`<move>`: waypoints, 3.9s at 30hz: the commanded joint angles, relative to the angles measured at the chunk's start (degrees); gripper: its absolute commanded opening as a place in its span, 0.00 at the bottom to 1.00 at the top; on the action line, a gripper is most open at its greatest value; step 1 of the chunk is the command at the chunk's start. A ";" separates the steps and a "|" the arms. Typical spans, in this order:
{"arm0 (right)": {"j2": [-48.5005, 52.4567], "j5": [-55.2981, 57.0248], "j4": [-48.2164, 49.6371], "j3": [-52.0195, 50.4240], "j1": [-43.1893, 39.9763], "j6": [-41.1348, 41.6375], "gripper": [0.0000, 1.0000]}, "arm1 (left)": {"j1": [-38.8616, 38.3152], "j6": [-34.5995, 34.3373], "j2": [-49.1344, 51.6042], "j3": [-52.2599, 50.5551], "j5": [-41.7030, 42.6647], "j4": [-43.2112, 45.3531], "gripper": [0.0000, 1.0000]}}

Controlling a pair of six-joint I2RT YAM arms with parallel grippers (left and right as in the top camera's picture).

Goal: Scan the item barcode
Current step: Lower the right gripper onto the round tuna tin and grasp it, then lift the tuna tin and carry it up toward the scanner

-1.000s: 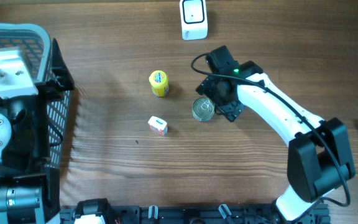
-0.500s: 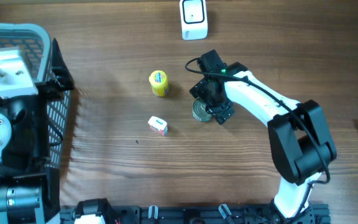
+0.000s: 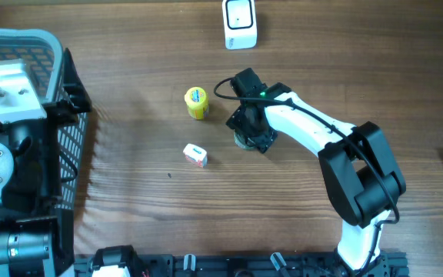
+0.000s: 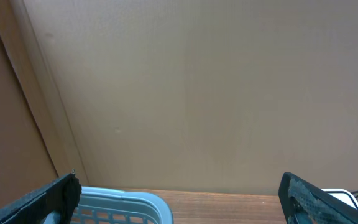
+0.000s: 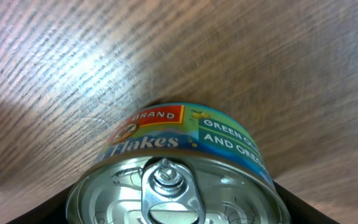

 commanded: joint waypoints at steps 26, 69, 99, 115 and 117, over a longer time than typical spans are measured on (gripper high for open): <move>2.78 12.63 4.44 -0.33 -1.33 -38.03 1.00 | 0.31 -0.11 -0.35 -0.11 -0.52 -0.55 1.00; 11.32 7.54 -8.61 6.64 -4.33 -52.98 0.96 | 0.31 -0.13 -0.35 -0.11 -0.52 -1.20 1.00; 11.30 -16.92 -41.18 12.66 -4.24 -53.66 0.64 | 0.31 -0.15 1.90 -0.11 -0.31 -1.03 1.00; 11.30 -46.60 -49.00 12.66 -4.24 -54.53 0.64 | 0.15 -0.17 1.90 -0.11 2.54 -1.01 1.00; 11.30 -46.58 -49.00 12.66 -4.24 -54.55 0.64 | 0.15 -0.17 1.90 -0.11 2.54 -1.01 1.00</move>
